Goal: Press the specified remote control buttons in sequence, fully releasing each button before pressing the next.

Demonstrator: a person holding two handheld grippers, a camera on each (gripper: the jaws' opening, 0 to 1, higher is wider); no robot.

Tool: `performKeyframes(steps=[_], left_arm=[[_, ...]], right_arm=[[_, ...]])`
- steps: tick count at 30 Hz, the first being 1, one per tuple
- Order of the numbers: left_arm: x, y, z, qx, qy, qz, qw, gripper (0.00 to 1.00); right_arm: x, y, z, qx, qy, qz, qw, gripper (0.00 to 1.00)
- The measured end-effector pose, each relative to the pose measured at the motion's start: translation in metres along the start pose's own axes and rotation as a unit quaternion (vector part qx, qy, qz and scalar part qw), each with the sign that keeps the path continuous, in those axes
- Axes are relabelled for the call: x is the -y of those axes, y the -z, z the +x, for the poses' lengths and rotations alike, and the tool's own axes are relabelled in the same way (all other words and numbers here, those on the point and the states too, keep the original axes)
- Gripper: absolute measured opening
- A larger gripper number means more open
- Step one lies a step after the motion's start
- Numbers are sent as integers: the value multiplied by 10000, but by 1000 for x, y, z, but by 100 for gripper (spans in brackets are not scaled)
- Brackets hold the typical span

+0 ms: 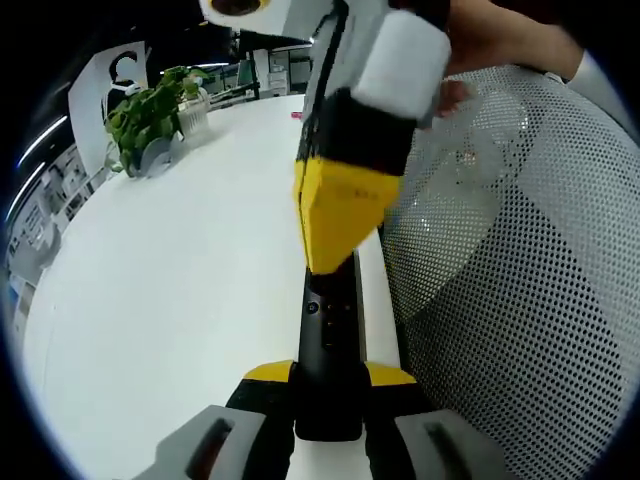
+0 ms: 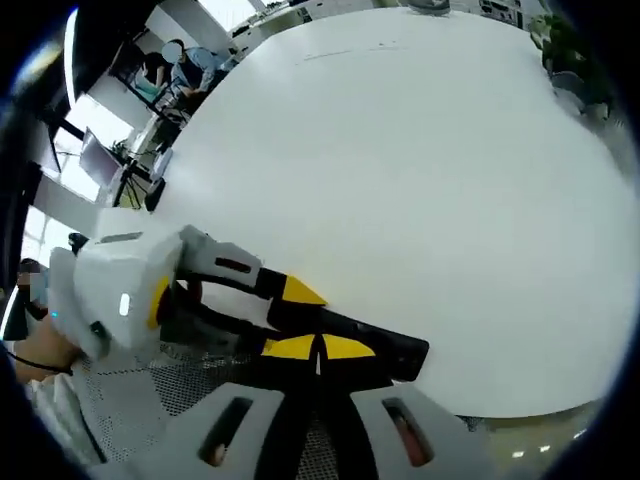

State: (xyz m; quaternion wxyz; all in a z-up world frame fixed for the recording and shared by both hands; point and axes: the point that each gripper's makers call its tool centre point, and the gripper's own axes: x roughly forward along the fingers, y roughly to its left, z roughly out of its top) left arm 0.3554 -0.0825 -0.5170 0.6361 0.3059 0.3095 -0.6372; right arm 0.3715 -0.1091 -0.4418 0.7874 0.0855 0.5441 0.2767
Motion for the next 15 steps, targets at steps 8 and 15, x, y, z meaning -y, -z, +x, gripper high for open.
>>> performKeyframes(steps=[8, 15], left_arm=[[0, -1, 0, -4, -6, -10, 10000, 25], [0, 0, 0, -16, -5, -9, 10000, 25]], right_arm=[[-20, -38, -76, 1718, -242, -358, 9842, 0], [-7, -47, -116, 2780, 244, -673, 9579, 16]])
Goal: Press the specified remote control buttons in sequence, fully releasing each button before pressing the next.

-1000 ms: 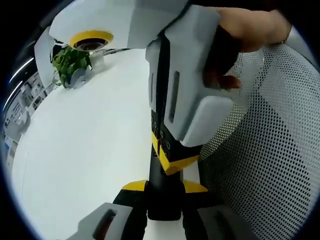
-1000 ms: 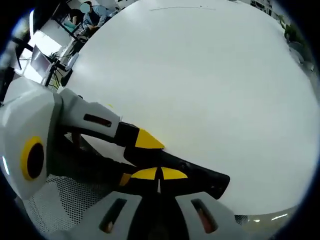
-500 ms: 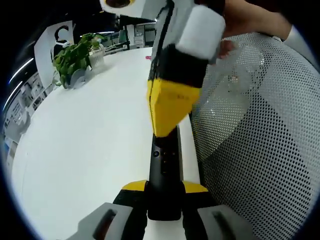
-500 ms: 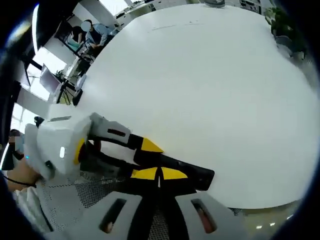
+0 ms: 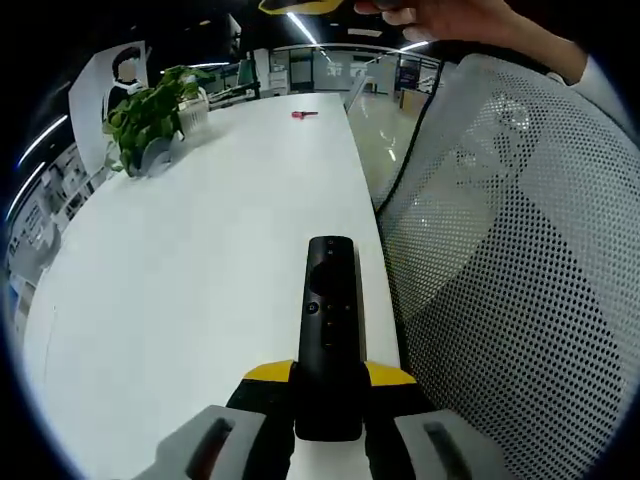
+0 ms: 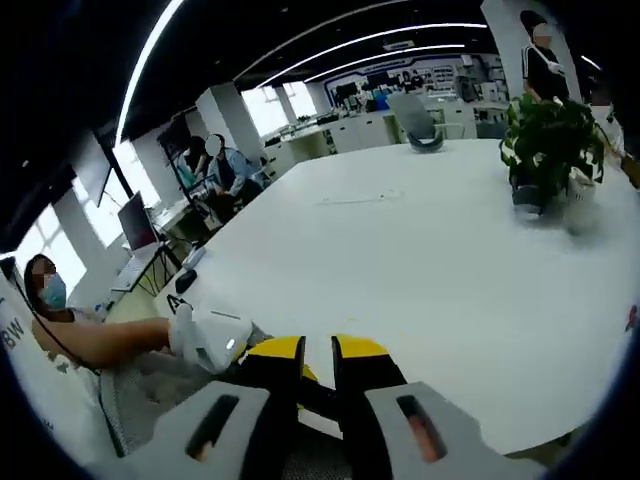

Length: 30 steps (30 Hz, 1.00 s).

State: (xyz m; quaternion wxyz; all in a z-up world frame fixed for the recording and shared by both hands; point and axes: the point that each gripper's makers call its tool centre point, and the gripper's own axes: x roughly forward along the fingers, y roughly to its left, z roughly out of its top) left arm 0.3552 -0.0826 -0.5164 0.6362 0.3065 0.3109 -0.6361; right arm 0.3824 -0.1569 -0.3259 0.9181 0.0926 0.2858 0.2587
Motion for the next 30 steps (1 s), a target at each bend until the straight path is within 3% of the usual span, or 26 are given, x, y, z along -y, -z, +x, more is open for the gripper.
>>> performKeyframes(steps=[2, 7, 10, 13, 15, 18, 20, 24, 26, 30], left_arm=[[0, 0, 0, -3, -1, -4, 10000, 25], [0, 0, 0, -29, 1, 9, 10000, 24], [0, 0, 0, -42, -5, -36, 10000, 24], [0, 0, 0, -66, -31, -82, 9999, 24], [-1, 0, 1, -74, -44, -89, 9999, 24], [-1, 0, 1, -38, -58, -119, 9999, 24], [-2, 0, 1, -40, -67, -143, 9999, 24], [-2, -1, 1, -46, -104, -176, 9998, 24], [-2, 0, 1, -45, -108, -182, 9998, 24], [-2, 0, 2, -83, -122, -172, 9997, 24]], right_arm=[[4, 0, -6, 131, 63, 96, 9998, 24], [21, -2, -16, 480, 596, -392, 9963, 49], [25, 1, -19, 613, 723, -336, 9949, 61], [33, 4, -22, 564, 989, -490, 9923, 62], [48, 4, -25, 652, 1404, -681, 9856, 62], [53, 4, -25, 669, 1595, -519, 9836, 61], [59, -5, -31, 922, 1894, -692, 9751, 61], [58, 0, -30, 820, 1966, -815, 9737, 60], [61, 3, -31, 698, 2139, -1042, 9688, 59], [64, 6, -31, 635, 2178, -983, 9689, 59]])
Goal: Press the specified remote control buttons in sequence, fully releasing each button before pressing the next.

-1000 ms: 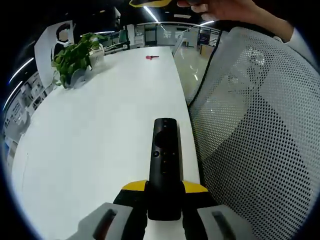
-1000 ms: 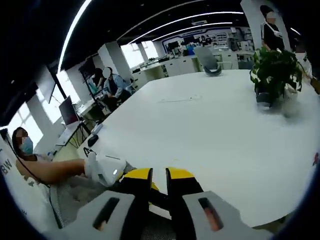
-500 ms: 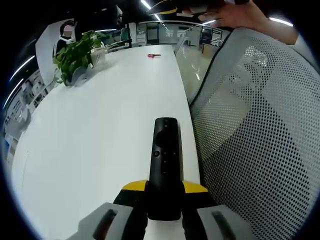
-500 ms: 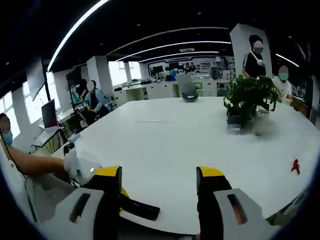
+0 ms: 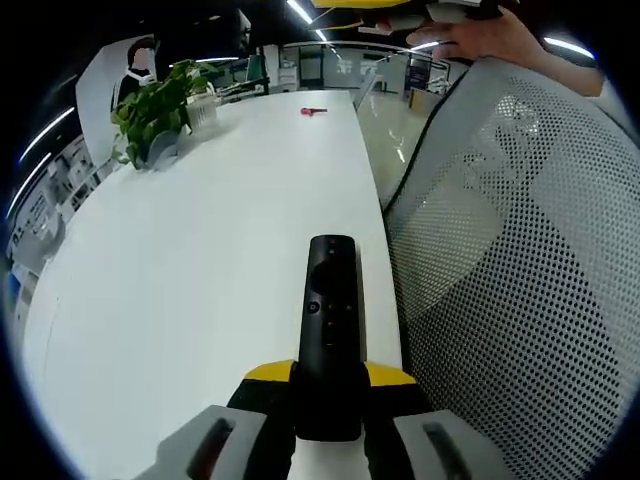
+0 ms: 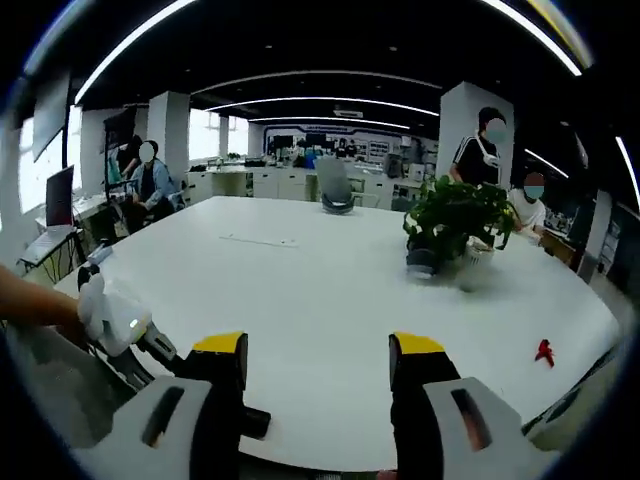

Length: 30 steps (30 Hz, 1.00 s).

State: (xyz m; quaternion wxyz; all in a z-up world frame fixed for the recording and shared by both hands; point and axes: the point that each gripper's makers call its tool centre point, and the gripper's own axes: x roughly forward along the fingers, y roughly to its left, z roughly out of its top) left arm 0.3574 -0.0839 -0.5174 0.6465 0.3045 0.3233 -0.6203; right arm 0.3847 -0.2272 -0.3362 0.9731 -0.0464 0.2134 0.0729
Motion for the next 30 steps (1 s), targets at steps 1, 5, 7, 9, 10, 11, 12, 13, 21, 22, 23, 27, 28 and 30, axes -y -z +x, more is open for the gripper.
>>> performKeyframes(steps=[1, 5, 7, 9, 10, 11, 12, 13, 21, 22, 23, 27, 28, 30], left_arm=[[0, 0, 0, -14, -20, 0, 10000, 24], [-1, 1, -1, -40, -60, -10, 10000, 24], [-2, 1, -1, -51, -68, -34, 10000, 24], [-3, 1, -1, -88, -44, -5, 10000, 24], [-4, 1, -1, -103, -47, 33, 9999, 24], [-6, 1, -2, -133, -69, 103, 9998, 24], [-8, 1, -2, -150, -95, 147, 9997, 24], [-10, 1, -2, -162, -121, 183, 9996, 23], [-36, 4, -5, -307, -322, 319, 9985, 23], [-39, 4, -6, -312, -317, 311, 9985, 23], [-42, 5, -6, -321, -323, 298, 9985, 23], [-56, 7, -9, -333, -423, 309, 9981, 23], [-59, 8, -9, -341, -434, 329, 9979, 23], [-67, 8, -11, -385, -441, 385, 9975, 23]], right_arm=[[1, 1, -1, -19, 20, 6, 10000, 59], [2, -1, -2, 24, 26, 55, 10000, 58], [1, 1, -1, -20, 10, 40, 10000, 57], [0, 2, 0, -63, -16, 26, 10000, 56], [0, 2, 0, -66, -14, 16, 10000, 56], [0, 2, -1, -75, -3, -8, 10000, 56], [0, 3, -1, -77, 0, -21, 10000, 56], [0, 3, -1, -78, -3, -23, 10000, 56], [3, 7, 0, -177, 64, 32, 9998, 56], [3, 9, 0, -226, 65, 22, 9997, 56], [3, 10, 1, -254, 62, 16, 9997, 56], [3, 12, 1, -312, 70, -48, 9995, 56], [3, 13, 2, -325, 72, -52, 9994, 55], [2, 13, 2, -354, 68, -47, 9993, 54]])
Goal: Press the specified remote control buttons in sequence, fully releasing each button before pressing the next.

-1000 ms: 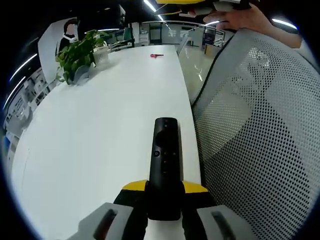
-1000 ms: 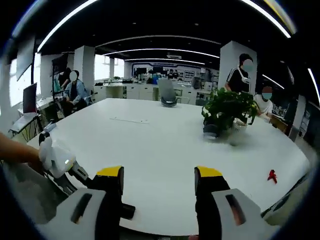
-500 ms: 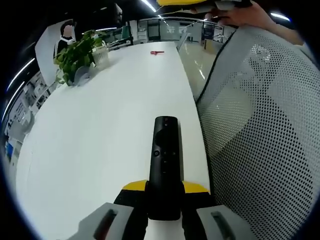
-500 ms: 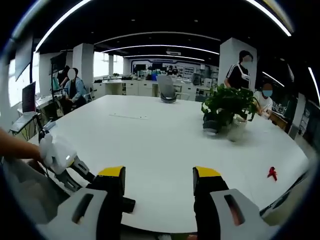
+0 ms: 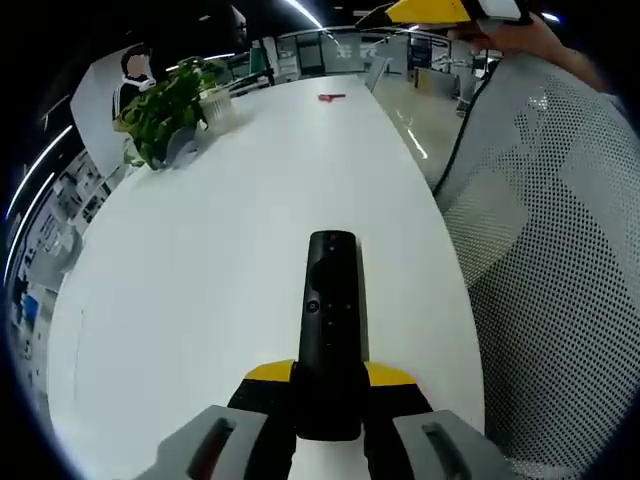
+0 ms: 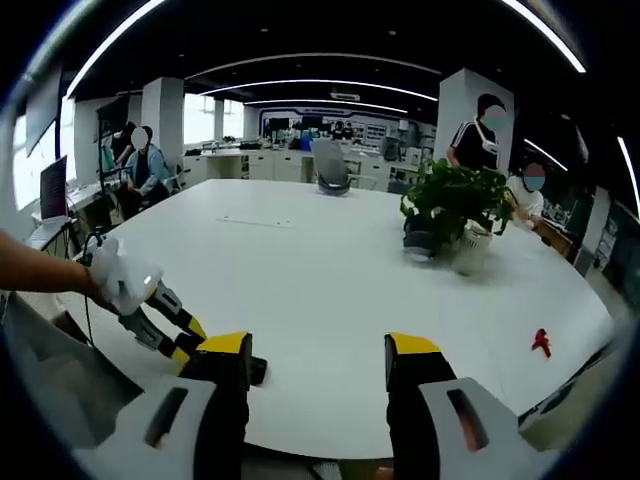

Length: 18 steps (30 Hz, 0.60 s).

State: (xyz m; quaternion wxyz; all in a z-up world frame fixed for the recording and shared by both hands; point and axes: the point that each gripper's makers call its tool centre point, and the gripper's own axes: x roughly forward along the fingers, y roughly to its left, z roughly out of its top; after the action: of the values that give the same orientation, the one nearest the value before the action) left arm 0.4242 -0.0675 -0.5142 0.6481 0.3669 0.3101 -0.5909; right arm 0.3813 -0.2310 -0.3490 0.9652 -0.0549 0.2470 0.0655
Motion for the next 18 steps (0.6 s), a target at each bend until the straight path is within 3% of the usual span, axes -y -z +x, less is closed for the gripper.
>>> performKeyframes(steps=[12, 18], left_arm=[[-49, 0, -9, -32, -246, 127, 9996, 23], [-67, 4, -9, -136, -205, 199, 9995, 23]], right_arm=[[1, 8, 4, -222, 45, -86, 9997, 55], [1, 13, 7, -374, 73, -131, 9992, 56]])
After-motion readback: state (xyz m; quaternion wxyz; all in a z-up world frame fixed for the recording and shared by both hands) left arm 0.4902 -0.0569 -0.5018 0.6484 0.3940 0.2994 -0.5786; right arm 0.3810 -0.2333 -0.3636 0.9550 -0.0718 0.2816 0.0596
